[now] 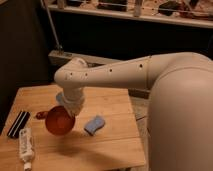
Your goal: Pick up the ceramic bowl
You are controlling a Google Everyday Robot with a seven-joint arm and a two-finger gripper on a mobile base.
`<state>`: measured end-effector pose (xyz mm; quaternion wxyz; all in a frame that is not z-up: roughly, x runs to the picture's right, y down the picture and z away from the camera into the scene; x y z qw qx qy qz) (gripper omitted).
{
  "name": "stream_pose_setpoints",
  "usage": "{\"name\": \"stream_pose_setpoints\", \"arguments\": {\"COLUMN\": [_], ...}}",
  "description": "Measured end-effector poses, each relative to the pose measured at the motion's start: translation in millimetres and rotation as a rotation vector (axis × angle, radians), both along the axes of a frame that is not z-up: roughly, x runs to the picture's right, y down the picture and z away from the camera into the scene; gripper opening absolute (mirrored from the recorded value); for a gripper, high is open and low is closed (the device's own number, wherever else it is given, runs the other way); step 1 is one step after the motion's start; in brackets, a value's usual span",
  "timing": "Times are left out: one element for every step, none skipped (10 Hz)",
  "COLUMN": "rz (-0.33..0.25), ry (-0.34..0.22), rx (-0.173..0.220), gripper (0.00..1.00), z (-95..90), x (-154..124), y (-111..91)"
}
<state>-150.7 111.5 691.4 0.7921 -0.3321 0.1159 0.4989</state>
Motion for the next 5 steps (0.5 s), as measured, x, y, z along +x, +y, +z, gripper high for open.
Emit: {"name": "stream_pose_setpoints", "arguments": {"rz": [-0.004, -0.009, -0.007, 0.006, 0.013], "ry": [0.006, 0.010, 0.013, 0.006, 0.004], "rx": [0.000, 0.000, 0.000, 0.000, -0.001], "gripper": [0.00, 0.00, 0.00, 0.00, 0.00], "z": [-0.9, -1.5, -2.1, -2.5, -3.0], "x": [1.6, 2.0, 1.8, 0.2, 0.4], "y": [2.0, 4.2, 5.5, 5.6, 5.2]}}
